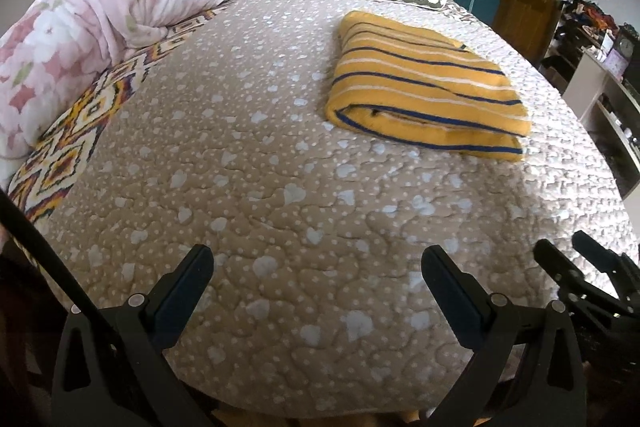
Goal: Fold small clothes
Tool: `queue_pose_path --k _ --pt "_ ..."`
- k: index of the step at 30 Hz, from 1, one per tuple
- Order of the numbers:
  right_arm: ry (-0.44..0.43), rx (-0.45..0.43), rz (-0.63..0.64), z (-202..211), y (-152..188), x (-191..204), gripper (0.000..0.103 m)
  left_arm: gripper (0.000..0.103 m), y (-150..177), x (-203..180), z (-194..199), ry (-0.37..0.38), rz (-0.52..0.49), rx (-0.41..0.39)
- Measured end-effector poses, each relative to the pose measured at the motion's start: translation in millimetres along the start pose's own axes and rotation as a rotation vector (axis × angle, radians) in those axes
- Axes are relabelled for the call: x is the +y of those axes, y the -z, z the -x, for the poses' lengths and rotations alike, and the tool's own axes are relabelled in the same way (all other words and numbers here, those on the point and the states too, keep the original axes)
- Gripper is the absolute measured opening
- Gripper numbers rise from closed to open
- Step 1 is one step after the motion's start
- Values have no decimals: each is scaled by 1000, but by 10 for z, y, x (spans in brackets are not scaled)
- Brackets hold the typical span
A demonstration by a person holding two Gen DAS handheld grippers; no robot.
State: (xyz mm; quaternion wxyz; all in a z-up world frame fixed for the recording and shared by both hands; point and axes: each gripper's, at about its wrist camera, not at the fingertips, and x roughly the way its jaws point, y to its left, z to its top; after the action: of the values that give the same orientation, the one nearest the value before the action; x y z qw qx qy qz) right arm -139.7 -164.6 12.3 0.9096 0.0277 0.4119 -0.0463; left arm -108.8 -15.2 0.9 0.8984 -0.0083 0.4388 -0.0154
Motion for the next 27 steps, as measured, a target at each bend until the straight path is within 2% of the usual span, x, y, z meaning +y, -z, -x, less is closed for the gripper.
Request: queue_pose_path --k 22,27 --pt "36 16 27 -57 38 -3 73 103 38 -35 -11 -5 3 31" --pt "37 20 26 -71 37 -11 73 103 45 -34 -14 -25 -5 31"
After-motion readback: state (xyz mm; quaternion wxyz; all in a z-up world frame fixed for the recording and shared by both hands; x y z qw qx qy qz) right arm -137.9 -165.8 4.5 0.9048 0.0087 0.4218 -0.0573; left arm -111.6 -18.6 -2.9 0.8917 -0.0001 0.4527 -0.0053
